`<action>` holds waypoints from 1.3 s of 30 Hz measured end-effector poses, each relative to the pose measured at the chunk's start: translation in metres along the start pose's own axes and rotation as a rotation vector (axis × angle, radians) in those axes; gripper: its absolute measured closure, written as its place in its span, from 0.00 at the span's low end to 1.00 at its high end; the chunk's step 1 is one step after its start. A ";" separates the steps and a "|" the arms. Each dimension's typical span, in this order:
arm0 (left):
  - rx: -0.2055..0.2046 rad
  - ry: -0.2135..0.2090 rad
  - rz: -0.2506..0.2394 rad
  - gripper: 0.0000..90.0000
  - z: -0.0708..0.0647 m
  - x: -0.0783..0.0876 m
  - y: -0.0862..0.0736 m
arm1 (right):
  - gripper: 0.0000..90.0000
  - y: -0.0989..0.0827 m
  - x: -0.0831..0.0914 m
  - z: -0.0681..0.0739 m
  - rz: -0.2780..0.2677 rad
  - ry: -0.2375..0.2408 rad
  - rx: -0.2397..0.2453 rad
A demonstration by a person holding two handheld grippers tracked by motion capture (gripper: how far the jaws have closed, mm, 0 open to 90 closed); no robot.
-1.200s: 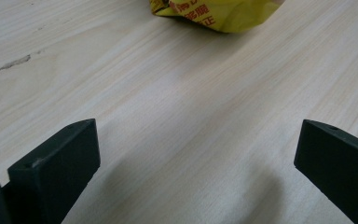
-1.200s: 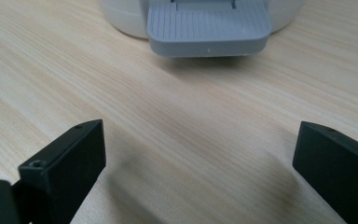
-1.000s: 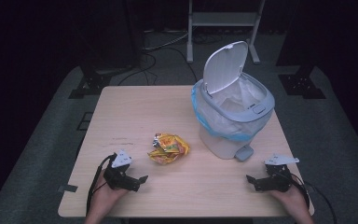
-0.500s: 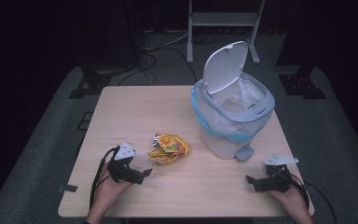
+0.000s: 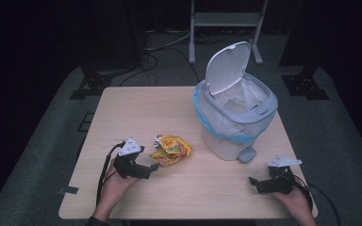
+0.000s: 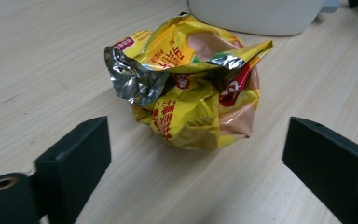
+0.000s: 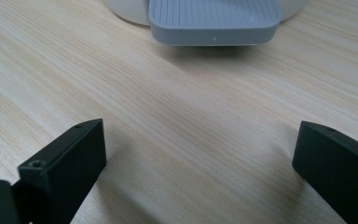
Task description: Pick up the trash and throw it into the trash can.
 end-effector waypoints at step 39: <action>0.006 -0.055 0.051 0.85 -0.001 -0.003 -0.001 | 0.02 0.000 0.000 0.000 0.000 0.000 0.000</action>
Point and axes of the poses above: each handheld gripper's, and its own axes: x roughly backward along the jaws, y roughly out of its top, z roughly to its left, the point moved 6 cm from there along -x, roughly forward along the jaws, and after that the axes turned 9 degrees about -x, right-handed, at the moved point
